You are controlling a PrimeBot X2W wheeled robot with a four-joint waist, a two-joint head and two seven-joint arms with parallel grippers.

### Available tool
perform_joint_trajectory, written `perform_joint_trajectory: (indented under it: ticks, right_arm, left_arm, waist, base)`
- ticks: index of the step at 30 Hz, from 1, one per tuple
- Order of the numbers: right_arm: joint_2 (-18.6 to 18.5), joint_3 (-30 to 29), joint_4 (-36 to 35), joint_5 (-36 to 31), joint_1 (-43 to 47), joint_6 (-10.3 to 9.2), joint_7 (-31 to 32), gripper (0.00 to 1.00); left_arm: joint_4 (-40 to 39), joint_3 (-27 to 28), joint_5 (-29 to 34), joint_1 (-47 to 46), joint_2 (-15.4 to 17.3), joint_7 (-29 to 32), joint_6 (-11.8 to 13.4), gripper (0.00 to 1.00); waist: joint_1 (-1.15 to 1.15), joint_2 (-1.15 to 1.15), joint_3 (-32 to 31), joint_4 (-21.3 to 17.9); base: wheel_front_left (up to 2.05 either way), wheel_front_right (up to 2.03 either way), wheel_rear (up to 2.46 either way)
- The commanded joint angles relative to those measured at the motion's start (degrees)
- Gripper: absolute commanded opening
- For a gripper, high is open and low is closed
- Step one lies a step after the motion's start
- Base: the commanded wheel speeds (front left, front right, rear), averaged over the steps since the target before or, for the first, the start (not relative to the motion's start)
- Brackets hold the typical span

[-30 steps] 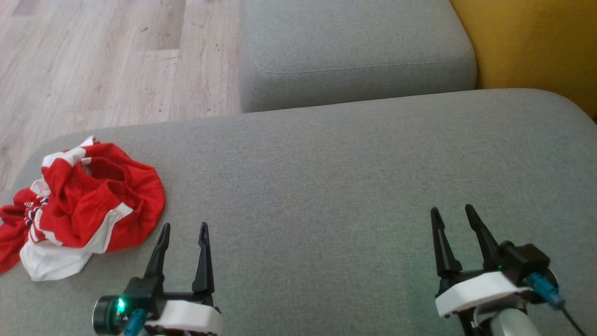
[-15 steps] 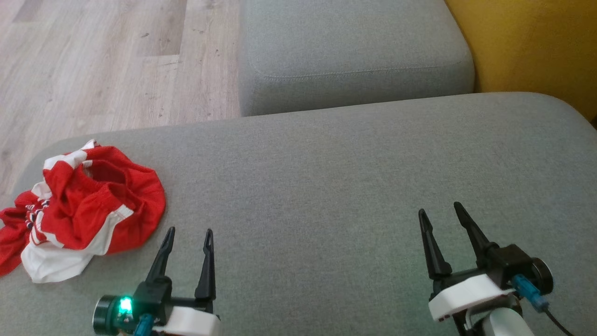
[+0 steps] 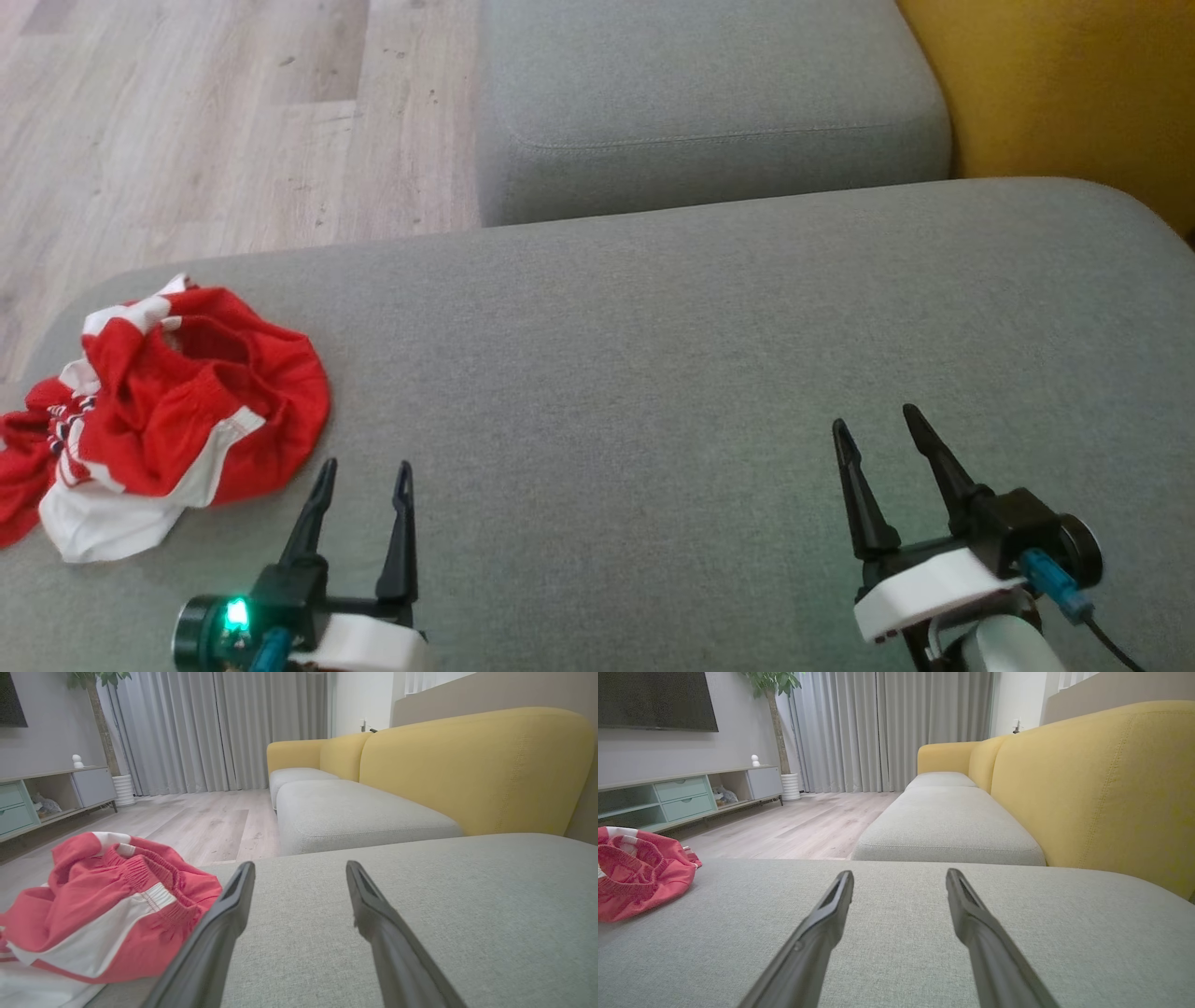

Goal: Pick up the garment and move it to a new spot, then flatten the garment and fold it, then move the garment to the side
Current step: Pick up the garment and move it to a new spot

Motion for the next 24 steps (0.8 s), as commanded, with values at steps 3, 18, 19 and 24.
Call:
perform_joint_trajectory:
  ticks: [3, 18, 19, 24]
  right_arm:
    - [-0.5, 1.2, -1.9, -0.2, -3.3, 0.44, -0.8, 1.0]
    - [-0.5, 1.0, -2.6, -0.1, -3.8, 0.44, -0.8, 1.0]
    - [-0.5, 1.0, -2.6, -0.1, -3.9, 0.44, -0.8, 1.0]
    - [-0.5, 0.5, -2.8, -0.7, -4.1, 0.44, -0.8, 1.0]
  left_arm:
    - [-1.6, 2.8, 0.2, -3.5, 0.3, -0.6, -0.2, 1.0]
    - [-5.4, 5.7, 1.7, -3.3, 0.4, -0.6, 1.3, 1.0]
    - [-5.9, 6.0, 1.9, -3.2, 0.4, -0.6, 1.6, 1.0]
    - [-8.3, 7.0, 2.6, -3.5, 0.6, -0.6, 3.0, 1.0]
  waist:
    - [0.0, 0.0, 0.2, 1.6]
    - [0.0, 0.0, 2.7, 18.8]
    - [0.0, 0.0, 2.9, 20.0]
    - [0.0, 0.0, 4.3, 24.2]
  base:
    - [0.0, 0.0, 0.0]
    - [0.0, 0.0, 0.0]
    - [0.0, 0.0, 0.0]
    - [0.0, 0.0, 0.0]
